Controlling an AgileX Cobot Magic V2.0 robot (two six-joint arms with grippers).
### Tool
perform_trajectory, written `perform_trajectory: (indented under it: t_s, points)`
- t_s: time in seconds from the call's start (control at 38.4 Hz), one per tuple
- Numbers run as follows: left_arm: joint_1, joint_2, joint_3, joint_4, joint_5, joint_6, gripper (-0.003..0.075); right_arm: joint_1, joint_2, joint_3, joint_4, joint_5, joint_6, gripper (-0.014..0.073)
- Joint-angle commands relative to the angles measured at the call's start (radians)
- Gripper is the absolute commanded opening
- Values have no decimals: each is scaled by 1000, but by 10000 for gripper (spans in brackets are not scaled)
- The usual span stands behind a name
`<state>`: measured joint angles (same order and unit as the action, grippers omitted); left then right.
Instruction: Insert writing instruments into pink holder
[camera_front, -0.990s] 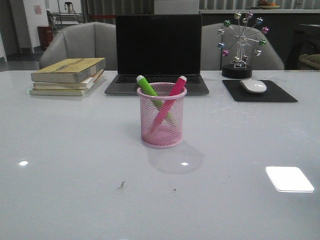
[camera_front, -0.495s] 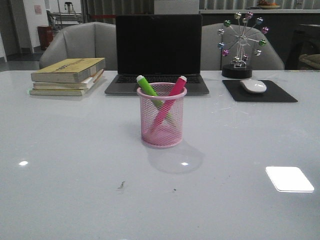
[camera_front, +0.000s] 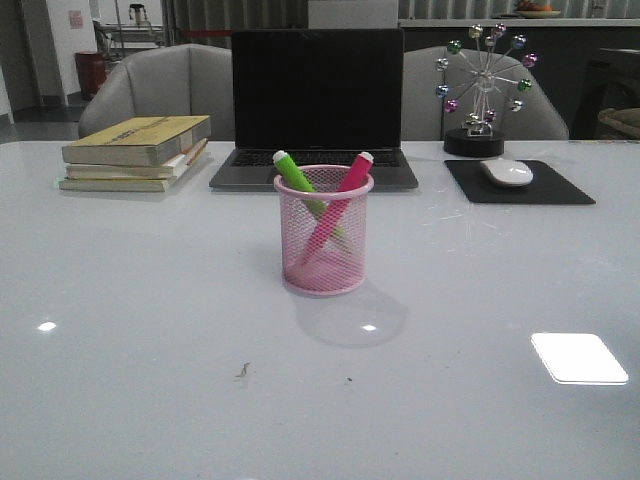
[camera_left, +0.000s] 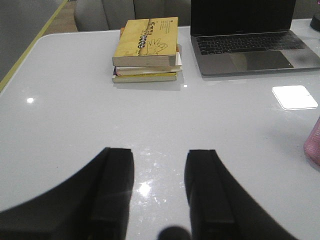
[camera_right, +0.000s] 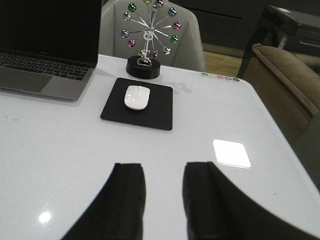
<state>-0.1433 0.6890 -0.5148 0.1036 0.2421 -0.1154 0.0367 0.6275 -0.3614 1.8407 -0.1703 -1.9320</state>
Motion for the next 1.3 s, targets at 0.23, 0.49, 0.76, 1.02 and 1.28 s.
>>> perform_trajectory:
  t_s: [0.23, 0.49, 0.76, 1.02, 1.28]
  points:
    - [3, -5, -28, -4, -77, -2, 331, -7, -4, -27, 0, 17, -5, 330]
    - [3, -5, -28, -4, -79, -2, 331, -7, -4, -27, 0, 42, -5, 270]
    - [3, -5, -28, -4, -79, -2, 331, -7, -4, -27, 0, 62, -5, 62]
    - [3, -5, -28, -4, -79, -2, 331, -7, -4, -27, 0, 105, -5, 57]
    - [3, -5, -28, -4, -79, -2, 331, -7, -4, -27, 1, 146, -52, 57]
